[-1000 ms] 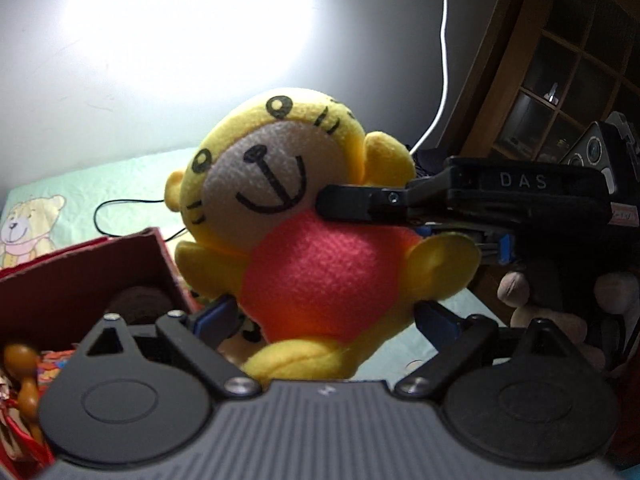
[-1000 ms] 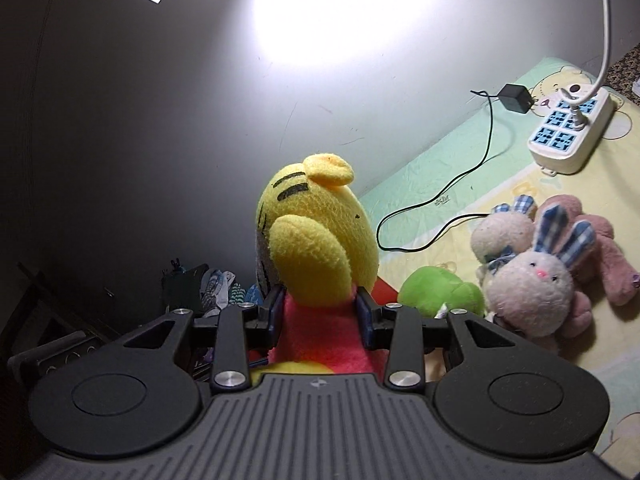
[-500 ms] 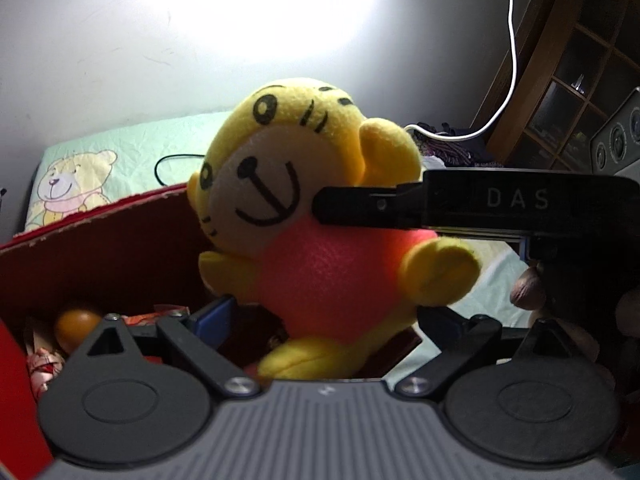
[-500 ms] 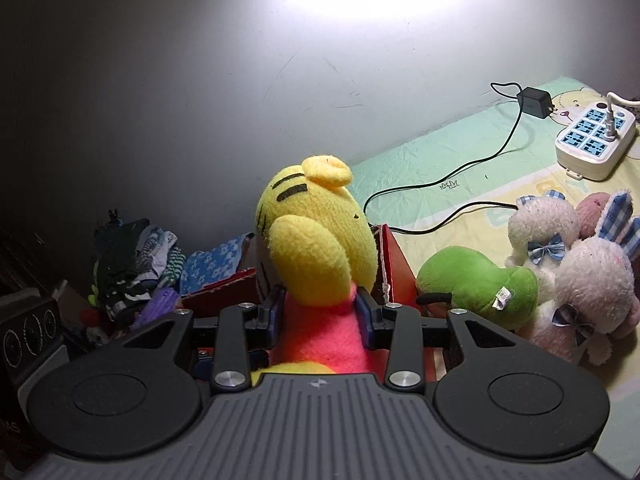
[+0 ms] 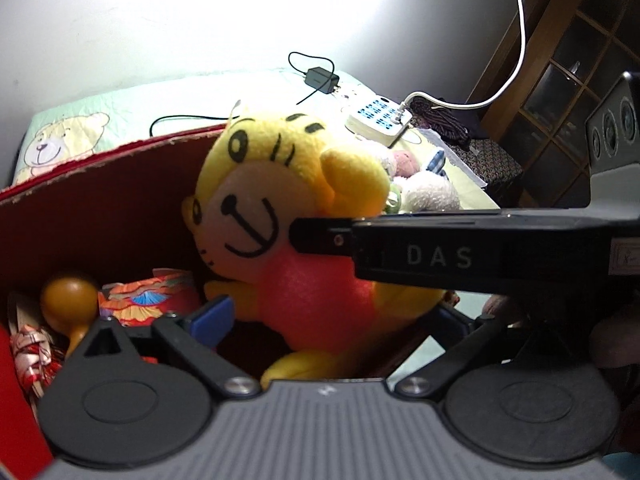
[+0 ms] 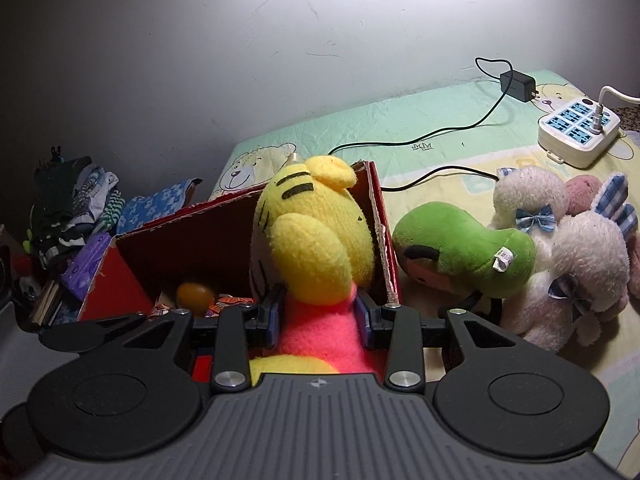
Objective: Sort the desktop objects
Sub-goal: 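Carry the tiger plush with the right gripper over the red box, then lower the tiger plush into the red box with the right gripper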
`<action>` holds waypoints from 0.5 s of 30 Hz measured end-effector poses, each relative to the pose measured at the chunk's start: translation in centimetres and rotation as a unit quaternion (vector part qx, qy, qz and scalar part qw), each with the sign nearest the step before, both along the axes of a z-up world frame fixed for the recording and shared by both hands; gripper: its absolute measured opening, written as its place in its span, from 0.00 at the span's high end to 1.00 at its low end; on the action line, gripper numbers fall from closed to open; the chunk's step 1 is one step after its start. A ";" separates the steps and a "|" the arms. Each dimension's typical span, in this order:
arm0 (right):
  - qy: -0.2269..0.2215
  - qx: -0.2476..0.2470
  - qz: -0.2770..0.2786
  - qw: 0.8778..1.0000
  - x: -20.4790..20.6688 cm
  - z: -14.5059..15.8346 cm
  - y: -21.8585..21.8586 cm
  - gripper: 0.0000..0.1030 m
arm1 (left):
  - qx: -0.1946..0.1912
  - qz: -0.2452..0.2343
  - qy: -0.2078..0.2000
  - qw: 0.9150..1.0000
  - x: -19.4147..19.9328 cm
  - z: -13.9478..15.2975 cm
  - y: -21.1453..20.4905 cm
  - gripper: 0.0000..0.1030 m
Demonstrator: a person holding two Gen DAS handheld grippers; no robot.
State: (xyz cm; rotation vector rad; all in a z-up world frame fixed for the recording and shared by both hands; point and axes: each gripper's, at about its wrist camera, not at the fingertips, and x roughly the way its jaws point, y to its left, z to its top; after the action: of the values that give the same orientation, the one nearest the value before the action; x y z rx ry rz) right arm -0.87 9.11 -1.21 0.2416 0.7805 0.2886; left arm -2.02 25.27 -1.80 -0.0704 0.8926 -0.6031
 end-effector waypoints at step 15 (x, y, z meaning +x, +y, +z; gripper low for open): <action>-0.011 -0.003 -0.004 1.000 -0.6 0.8 0.0 0.52 | -0.010 -0.012 0.039 0.999 1.4 -0.7 -0.2 0.02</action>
State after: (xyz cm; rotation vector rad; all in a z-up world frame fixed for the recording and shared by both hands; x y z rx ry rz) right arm -1.45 9.15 -0.39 0.2352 0.7585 0.2815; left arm -0.64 25.10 -2.54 -0.1008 0.9638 -0.6349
